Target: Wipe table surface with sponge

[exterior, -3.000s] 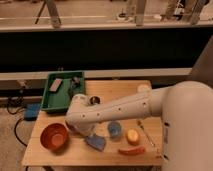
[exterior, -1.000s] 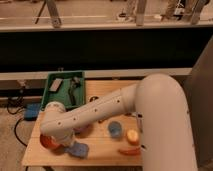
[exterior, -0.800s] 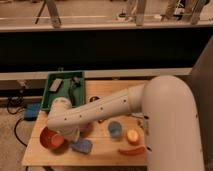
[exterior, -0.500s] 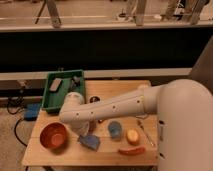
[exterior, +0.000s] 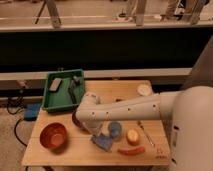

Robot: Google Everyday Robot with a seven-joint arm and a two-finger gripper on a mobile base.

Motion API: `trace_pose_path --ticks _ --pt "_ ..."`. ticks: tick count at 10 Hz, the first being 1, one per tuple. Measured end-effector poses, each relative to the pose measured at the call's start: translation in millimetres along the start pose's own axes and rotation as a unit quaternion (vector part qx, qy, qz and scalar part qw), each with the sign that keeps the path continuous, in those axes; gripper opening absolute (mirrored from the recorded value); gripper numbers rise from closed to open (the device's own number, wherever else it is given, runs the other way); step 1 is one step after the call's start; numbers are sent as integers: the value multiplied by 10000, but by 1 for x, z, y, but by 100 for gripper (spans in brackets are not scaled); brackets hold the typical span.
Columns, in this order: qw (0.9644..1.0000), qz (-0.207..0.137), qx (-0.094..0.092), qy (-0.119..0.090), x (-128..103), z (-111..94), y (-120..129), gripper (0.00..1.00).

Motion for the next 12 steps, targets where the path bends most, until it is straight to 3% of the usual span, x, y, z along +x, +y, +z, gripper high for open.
trace_pose_path --ticks 3,5,8,10,12 --pt "9999 -14 -137 -74 -18 6 19 0" --pt "9995 -222 -182 -114 -40 3 23 0" --pt "9963 -789 -251 -211 -82 1 1 0" --pt "9916 -1246 -220 -264 -111 -1 -29 0" --pt "9870 -1582 -112 -253 -125 -9 -52 0"
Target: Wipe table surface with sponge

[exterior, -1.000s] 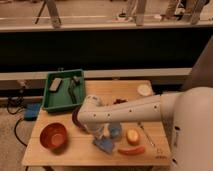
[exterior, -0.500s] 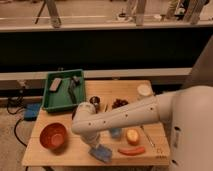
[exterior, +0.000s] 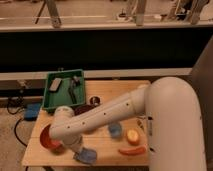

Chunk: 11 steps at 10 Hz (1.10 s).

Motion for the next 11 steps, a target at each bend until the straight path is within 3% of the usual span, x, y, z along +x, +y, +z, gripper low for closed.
trace_pose_path --ticks 3,7,11 --pt "9998 -63 107 130 14 -13 -11 0" --pt "9989 181 287 319 56 -20 -15 0" --pt "9956 812 280 383 92 -16 38 0"
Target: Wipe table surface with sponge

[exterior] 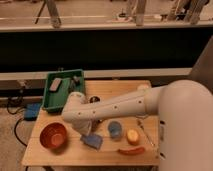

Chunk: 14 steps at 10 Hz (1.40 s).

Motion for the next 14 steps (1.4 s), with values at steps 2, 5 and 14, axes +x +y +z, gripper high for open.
trace_pose_path --ticks 2,5,14 --pt "9995 308 -95 0 15 4 31 0" --pt "9980 558 -306 -47 17 10 64 0" --pt "9959 -798 -318 -290 -80 11 3 0"
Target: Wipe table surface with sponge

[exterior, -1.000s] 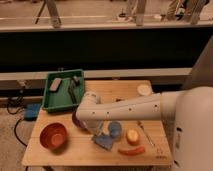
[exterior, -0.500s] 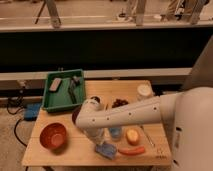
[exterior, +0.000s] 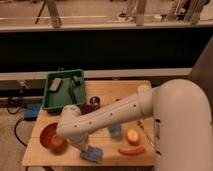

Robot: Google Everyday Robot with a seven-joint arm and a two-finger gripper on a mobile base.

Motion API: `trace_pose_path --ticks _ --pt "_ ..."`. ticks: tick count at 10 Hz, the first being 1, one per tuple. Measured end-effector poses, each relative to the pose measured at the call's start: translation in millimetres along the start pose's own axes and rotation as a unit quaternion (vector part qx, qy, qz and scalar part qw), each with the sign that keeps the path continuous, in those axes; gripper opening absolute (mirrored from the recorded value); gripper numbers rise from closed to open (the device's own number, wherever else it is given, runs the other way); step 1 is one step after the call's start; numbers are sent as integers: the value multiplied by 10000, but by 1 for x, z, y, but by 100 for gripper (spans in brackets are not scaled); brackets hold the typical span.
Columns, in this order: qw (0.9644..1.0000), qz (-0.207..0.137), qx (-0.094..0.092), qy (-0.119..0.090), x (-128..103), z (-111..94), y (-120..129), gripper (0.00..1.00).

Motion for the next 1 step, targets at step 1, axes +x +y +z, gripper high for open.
trace_pose_path --ticks 1 --pt "9999 -102 72 24 -1 -8 -7 0"
